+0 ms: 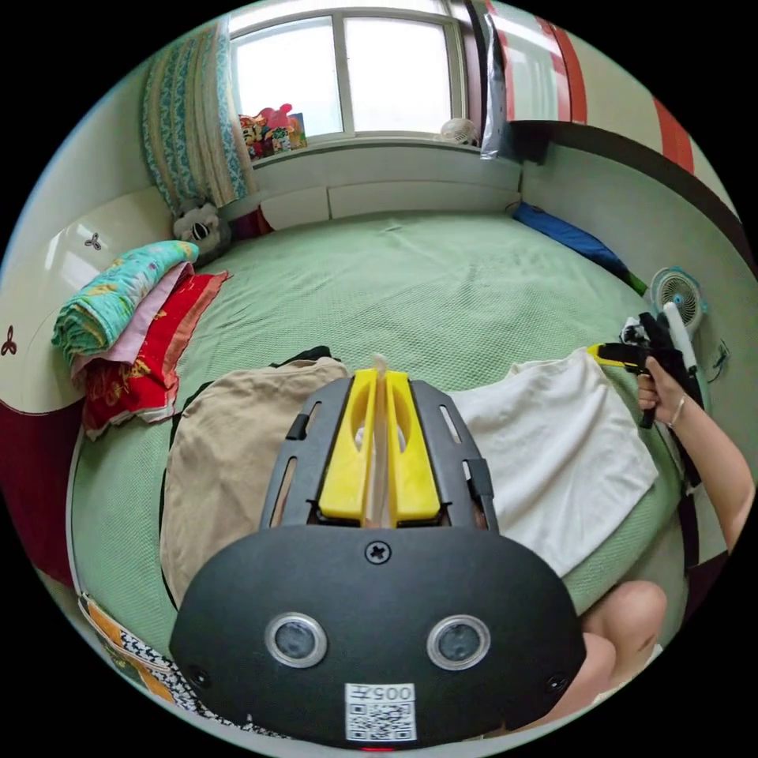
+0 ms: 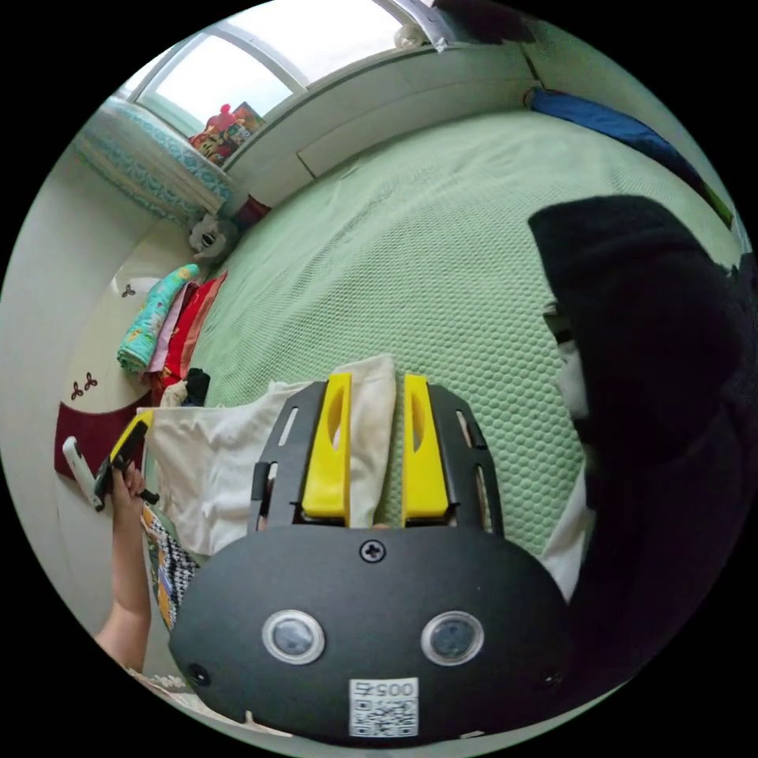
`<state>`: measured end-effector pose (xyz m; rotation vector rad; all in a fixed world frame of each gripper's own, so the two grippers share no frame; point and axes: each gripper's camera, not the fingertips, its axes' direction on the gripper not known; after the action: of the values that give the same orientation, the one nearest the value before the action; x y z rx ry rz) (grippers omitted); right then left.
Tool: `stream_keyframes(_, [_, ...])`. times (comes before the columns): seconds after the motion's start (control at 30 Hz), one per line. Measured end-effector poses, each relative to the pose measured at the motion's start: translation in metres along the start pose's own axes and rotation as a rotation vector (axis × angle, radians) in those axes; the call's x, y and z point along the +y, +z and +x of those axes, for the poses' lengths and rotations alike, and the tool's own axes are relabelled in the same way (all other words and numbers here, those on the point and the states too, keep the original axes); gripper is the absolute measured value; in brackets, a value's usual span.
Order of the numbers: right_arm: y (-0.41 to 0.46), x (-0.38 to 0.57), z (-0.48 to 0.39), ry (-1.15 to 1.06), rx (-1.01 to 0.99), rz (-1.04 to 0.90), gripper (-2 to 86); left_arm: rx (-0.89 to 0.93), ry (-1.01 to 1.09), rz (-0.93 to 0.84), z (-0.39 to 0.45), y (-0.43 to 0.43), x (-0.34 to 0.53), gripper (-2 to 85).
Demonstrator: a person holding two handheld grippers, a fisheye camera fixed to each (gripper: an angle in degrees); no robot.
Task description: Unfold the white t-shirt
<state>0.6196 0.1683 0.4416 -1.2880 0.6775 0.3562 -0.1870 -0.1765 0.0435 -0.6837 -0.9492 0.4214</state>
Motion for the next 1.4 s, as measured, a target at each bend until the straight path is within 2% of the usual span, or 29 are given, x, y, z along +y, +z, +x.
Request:
stream_keyframes(0.07, [0.006, -0.003, 0.001, 0.019, -0.014, -0.004, 5.0, 0.030, 0.020, 0.008, -0.003, -0.013, 0.008, 2.5])
stream_keyframes(0.17, [0.007, 0.000, -0.002, 0.022, 0.073, 0.002, 0.1, 0.052, 0.032, 0.011, -0.008, -0.028, 0.019, 2.5])
stream_keyframes(0.33, [-0.038, 0.027, -0.006, -0.048, 0.013, 0.132, -1.2, 0.137, 0.021, 0.036, -0.022, -0.058, 0.044, 2.3])
stream_keyframes(0.43, [-0.072, 0.051, -0.004, -0.078, -0.021, 0.147, -1.2, 0.115, 0.042, 0.044, -0.026, -0.081, 0.064, 2.2])
stream_keyframes(0.63, [-0.138, 0.122, 0.000, -0.127, -0.075, 0.161, -0.9, 0.180, 0.001, 0.054, -0.037, -0.140, 0.117, 1.8])
stream_keyframes(0.8, [-0.190, 0.198, 0.007, -0.155, -0.089, 0.149, -0.9, 0.145, 0.033, 0.025, -0.037, -0.192, 0.170, 1.6])
stream_keyframes(1.0, [-0.247, 0.274, 0.003, -0.200, -0.095, 0.150, -0.9, 0.231, 0.030, -0.008, -0.030, -0.250, 0.229, 1.5])
stream_keyframes(1.4, [-0.324, 0.386, 0.003, -0.271, -0.082, 0.187, -1.3, 0.234, 0.048, 0.022, -0.033, -0.336, 0.310, 1.6])
